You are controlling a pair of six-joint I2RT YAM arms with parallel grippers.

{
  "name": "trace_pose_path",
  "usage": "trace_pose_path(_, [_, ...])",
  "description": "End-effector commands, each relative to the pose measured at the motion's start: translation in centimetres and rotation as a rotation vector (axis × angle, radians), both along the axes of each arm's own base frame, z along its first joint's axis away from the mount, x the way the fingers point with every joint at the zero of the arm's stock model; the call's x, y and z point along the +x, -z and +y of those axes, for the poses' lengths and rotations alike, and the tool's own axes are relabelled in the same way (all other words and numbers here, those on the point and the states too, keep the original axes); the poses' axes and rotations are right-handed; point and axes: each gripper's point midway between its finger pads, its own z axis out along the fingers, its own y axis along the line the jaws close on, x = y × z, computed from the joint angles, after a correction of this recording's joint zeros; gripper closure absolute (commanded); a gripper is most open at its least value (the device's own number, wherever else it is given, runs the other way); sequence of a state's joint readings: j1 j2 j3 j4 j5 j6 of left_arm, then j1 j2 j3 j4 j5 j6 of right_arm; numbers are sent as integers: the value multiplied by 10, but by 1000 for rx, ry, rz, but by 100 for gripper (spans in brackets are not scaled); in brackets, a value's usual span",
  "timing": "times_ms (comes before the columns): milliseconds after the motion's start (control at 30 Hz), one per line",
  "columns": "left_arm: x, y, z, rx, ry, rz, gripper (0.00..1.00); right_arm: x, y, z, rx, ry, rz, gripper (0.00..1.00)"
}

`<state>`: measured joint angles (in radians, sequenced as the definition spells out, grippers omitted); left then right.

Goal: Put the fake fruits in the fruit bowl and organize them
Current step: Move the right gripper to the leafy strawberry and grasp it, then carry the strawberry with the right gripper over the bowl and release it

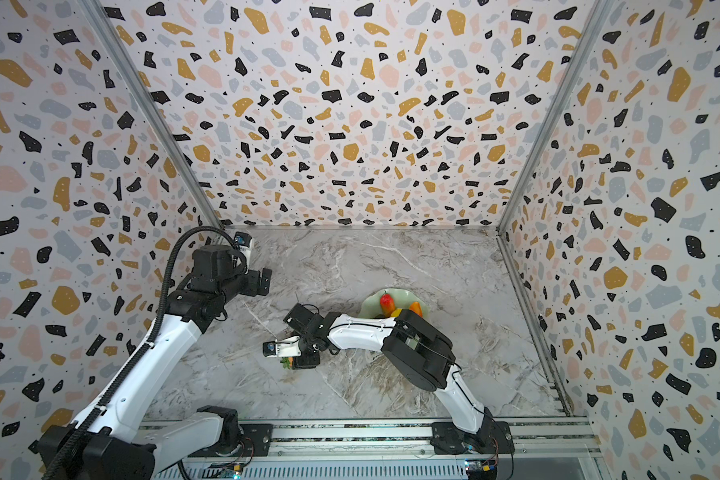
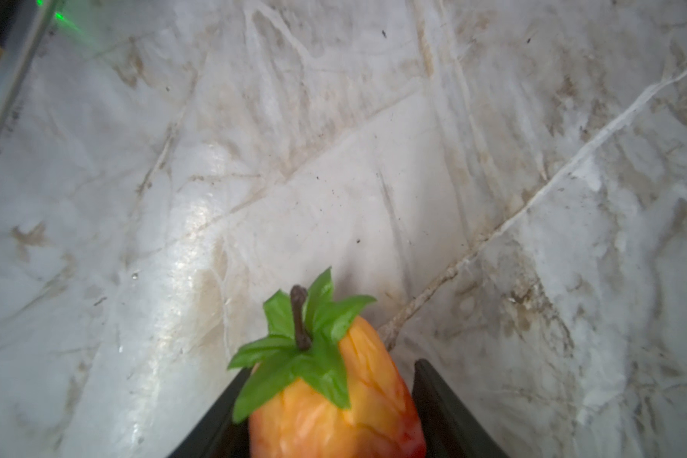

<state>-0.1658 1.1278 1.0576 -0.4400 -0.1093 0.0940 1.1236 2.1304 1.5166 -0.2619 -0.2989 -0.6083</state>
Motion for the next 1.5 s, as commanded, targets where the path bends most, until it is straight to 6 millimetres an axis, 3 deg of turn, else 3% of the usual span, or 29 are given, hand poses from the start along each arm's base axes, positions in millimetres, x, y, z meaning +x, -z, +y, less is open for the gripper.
trace_pose_path(0, [2, -5, -4, -2, 22, -30, 0, -1, -32, 2, 37, 13, -6, 50])
trace_pose_path(133, [2, -5, -4, -3, 24, -30, 1, 4, -56, -7, 91, 60, 3, 58])
trace_pose_path(267, [2, -5, -4, -3, 25, -30, 1, 32, -102, -31, 209, 221, 82, 58])
trace_pose_path(400, [2, -6, -5, -5, 28, -30, 0, 81, -149, -80, 345, 462, 125, 58])
trace_pose_path(533, [2, -5, -5, -6, 28, -27, 0, 134, -166, -147, 410, 776, 37, 58])
trace_pose_path(667, [2, -5, -5, -8, 29, -26, 0, 180, -157, -230, 455, 1129, 51, 60])
trace_pose_path(767, [2, -5, -6, -8, 30, -25, 0, 193, -148, -271, 533, 1263, 125, 60])
trace_pose_path(867, [2, -4, -5, -7, 30, -23, 0, 198, -135, -293, 547, 1337, 147, 60])
trace_pose_path(1100, [3, -2, -5, -6, 29, -17, 0, 203, -110, -308, 554, 1379, 212, 58])
trace_pose_path(1467, [3, -1, -5, -4, 30, -13, 0, 211, -78, -300, 538, 1371, 270, 46])
